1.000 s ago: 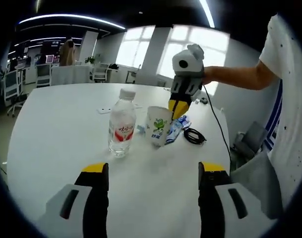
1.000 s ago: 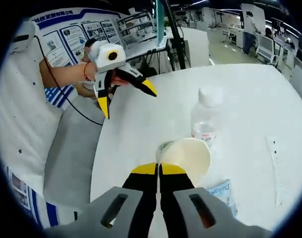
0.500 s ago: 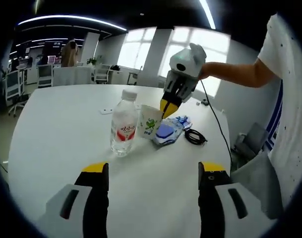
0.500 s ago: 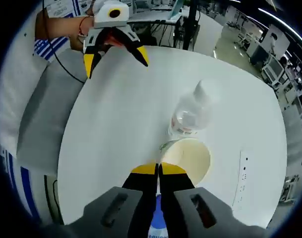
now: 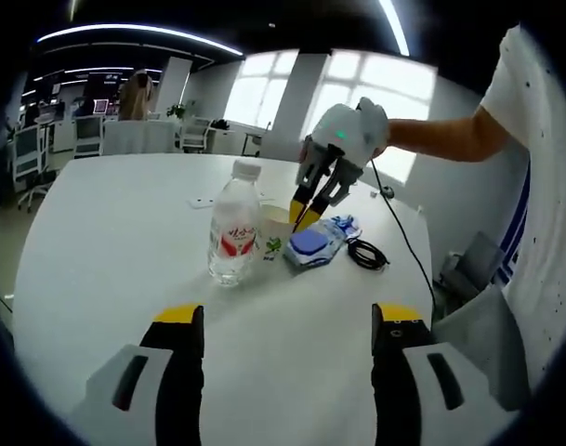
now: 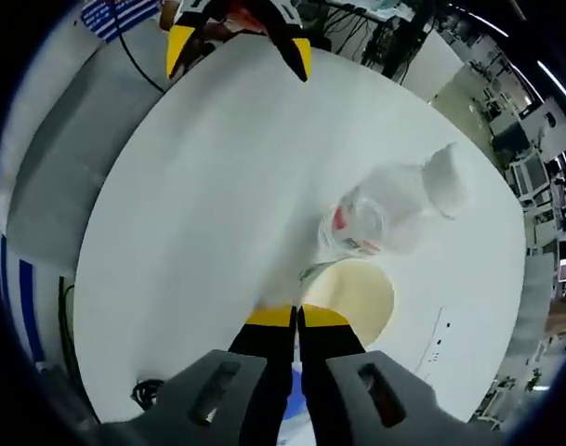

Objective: Arrange the tabletop items into an orderly group along one side of the table until the central work area is clear of visible clutter.

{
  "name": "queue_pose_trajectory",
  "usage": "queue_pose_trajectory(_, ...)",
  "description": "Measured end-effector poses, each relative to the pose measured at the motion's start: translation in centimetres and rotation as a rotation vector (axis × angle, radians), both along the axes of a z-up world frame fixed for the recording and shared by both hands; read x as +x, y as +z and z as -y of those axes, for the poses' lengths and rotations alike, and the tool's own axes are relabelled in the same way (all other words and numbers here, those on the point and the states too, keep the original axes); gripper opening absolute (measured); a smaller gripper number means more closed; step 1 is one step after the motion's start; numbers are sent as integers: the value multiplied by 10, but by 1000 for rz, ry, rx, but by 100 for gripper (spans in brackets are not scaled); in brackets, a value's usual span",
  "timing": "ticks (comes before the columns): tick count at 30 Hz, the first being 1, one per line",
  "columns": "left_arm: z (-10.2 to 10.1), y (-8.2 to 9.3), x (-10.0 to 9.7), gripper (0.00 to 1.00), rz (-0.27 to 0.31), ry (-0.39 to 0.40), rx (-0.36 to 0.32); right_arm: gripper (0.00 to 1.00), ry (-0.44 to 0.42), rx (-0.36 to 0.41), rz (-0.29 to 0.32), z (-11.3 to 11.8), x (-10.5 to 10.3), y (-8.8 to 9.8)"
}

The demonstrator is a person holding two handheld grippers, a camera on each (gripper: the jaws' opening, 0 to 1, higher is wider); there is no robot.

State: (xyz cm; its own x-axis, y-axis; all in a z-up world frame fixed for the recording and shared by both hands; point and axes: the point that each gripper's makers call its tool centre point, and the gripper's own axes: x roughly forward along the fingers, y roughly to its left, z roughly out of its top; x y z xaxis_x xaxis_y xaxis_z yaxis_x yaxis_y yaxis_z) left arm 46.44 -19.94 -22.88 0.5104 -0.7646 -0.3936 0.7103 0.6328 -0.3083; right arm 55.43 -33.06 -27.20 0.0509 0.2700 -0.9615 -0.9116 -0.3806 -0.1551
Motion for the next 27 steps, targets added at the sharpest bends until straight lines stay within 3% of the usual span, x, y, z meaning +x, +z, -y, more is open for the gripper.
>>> queue_pose_trajectory(27,0,-2,-4,75,-9,-1,3,0,24,-47,-1,4,-2,-16)
